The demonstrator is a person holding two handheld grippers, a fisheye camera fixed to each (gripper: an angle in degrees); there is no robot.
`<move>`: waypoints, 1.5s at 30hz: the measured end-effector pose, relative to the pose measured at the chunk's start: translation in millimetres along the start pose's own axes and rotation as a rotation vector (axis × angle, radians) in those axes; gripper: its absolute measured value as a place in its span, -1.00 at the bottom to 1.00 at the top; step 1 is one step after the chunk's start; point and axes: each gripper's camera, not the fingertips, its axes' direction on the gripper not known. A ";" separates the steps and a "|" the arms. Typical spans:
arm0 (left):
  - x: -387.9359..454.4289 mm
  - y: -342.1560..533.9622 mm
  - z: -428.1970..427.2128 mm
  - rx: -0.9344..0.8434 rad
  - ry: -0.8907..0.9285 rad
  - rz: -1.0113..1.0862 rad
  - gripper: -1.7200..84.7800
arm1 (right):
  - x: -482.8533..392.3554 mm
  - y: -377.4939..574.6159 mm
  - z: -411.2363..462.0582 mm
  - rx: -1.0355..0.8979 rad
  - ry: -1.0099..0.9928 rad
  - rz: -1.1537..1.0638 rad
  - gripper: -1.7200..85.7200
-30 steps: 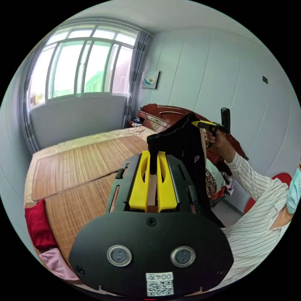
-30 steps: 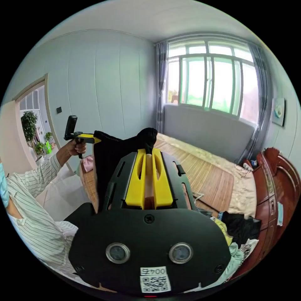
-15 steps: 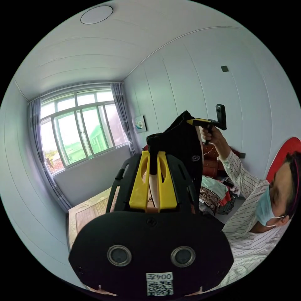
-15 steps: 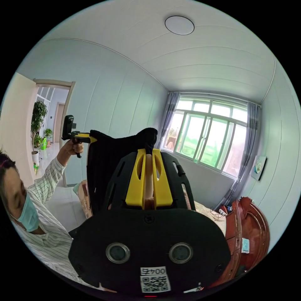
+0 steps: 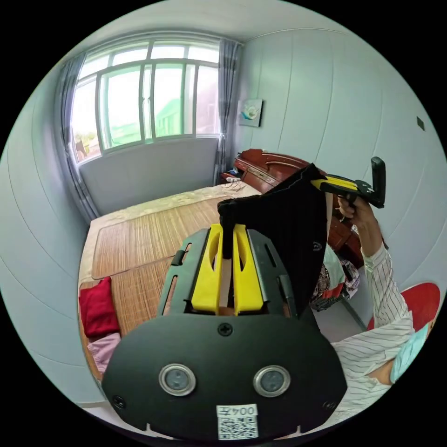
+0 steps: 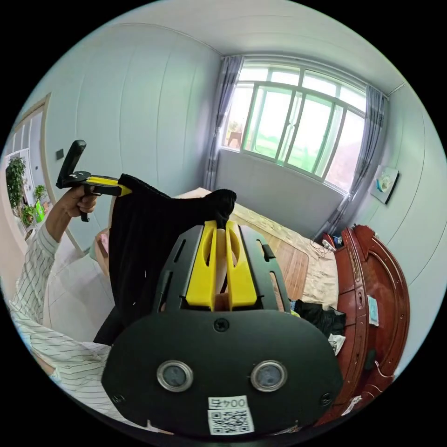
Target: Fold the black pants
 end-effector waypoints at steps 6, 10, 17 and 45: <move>-23.4 26.7 125.1 -0.064 0.010 -0.158 -0.89 | -14.2 34.6 87.0 -0.107 0.002 0.067 -0.88; -35.0 51.2 175.2 -0.059 0.099 -0.246 -0.89 | -24.8 67.6 123.5 -0.125 -0.053 0.136 -0.88; -43.3 100.9 229.0 -0.027 0.178 -0.349 -0.89 | -52.9 124.2 156.0 -0.078 -0.105 0.191 -0.88; -125.8 291.4 316.9 0.152 0.871 -0.526 -0.62 | -49.9 296.0 216.0 0.065 -0.414 0.356 -0.86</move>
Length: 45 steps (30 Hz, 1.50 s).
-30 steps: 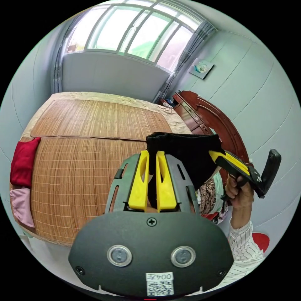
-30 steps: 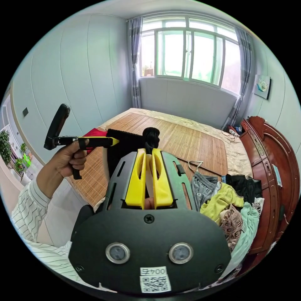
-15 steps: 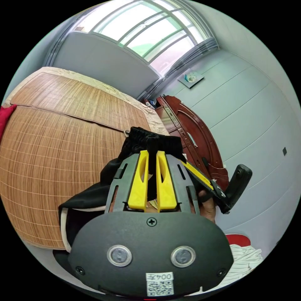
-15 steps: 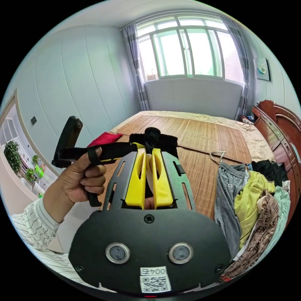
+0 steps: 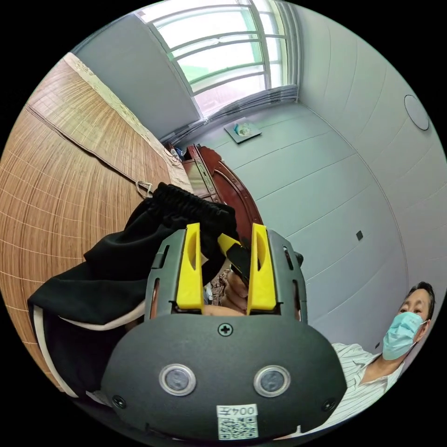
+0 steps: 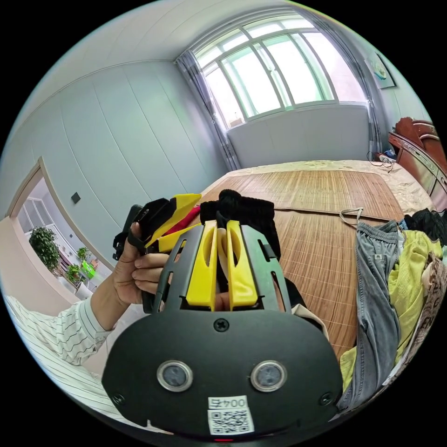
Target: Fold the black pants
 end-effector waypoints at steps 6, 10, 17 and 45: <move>-27.7 22.2 -14.1 -0.016 0.065 -0.041 -0.56 | -0.7 23.9 5.5 -0.028 -0.110 -0.024 -0.80; -41.5 38.9 -17.2 -0.034 0.052 -0.056 -0.53 | -6.4 41.6 15.5 -0.062 -0.085 -0.047 -0.75; -52.0 66.9 -21.2 -0.090 0.036 -0.015 -0.50 | -29.2 61.3 22.3 -0.102 -0.030 -0.157 -0.68; -40.2 138.1 -30.6 -0.313 0.015 0.087 -0.76 | -82.5 29.3 -9.6 -0.266 0.016 -0.543 -0.59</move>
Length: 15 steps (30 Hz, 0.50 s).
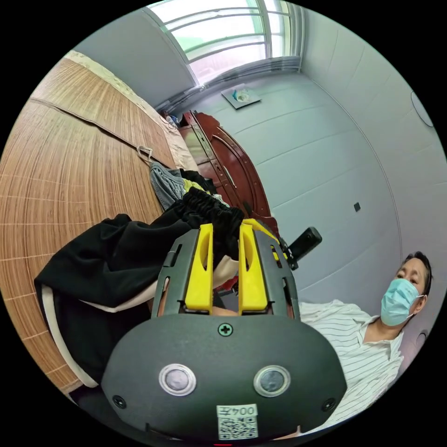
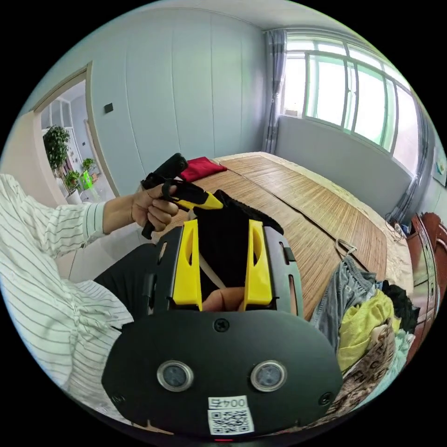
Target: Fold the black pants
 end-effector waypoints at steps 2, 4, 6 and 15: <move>9.1 1.3 5.6 -0.064 0.017 0.033 -0.76 | 6.7 -20.2 0.1 -0.078 -0.065 -0.084 -0.55; 20.5 2.9 11.4 -0.115 0.033 0.074 -0.76 | 6.9 -46.6 11.1 -0.217 -0.102 -0.206 -0.54; 36.6 5.5 18.8 -0.170 0.040 0.128 -0.76 | -0.3 -64.0 23.7 -0.329 -0.131 -0.292 -0.53; 67.5 27.3 34.4 -0.300 0.126 0.253 -0.76 | -46.9 -109.6 61.4 -0.591 -0.190 -0.576 -0.54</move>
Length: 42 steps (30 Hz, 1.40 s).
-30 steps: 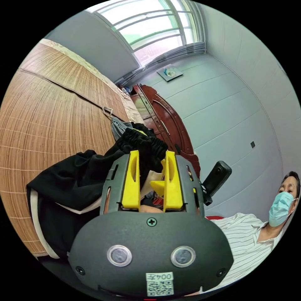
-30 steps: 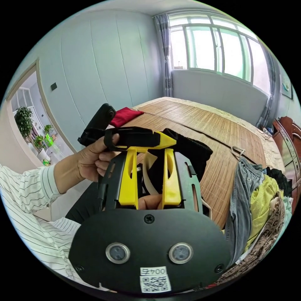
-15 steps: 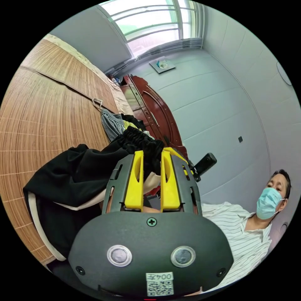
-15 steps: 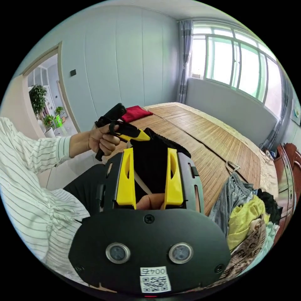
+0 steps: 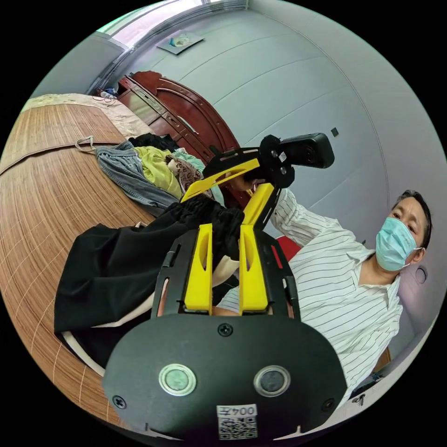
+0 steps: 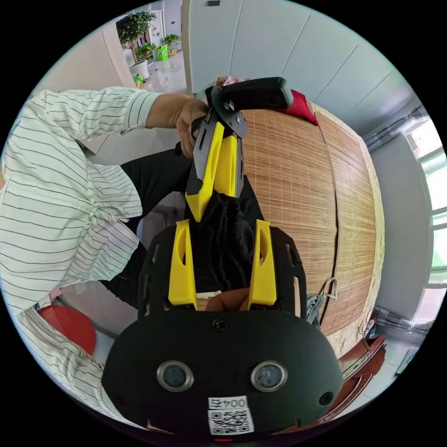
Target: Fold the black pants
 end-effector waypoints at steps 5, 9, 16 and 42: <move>4.0 10.2 1.4 0.030 0.030 -0.005 -0.76 | 8.8 -9.8 2.7 0.054 -0.118 0.055 -0.56; 6.7 18.4 6.3 0.035 0.028 -0.012 -0.76 | 9.0 -18.9 13.1 0.031 -0.061 0.084 -0.66; 17.9 39.3 -5.6 0.180 0.004 0.022 -0.77 | 14.2 -25.1 8.2 0.069 -0.003 0.130 -0.80; 110.0 209.2 41.8 0.515 -0.802 0.116 -0.57 | 47.3 -65.4 -204.1 -0.027 0.392 0.448 -0.79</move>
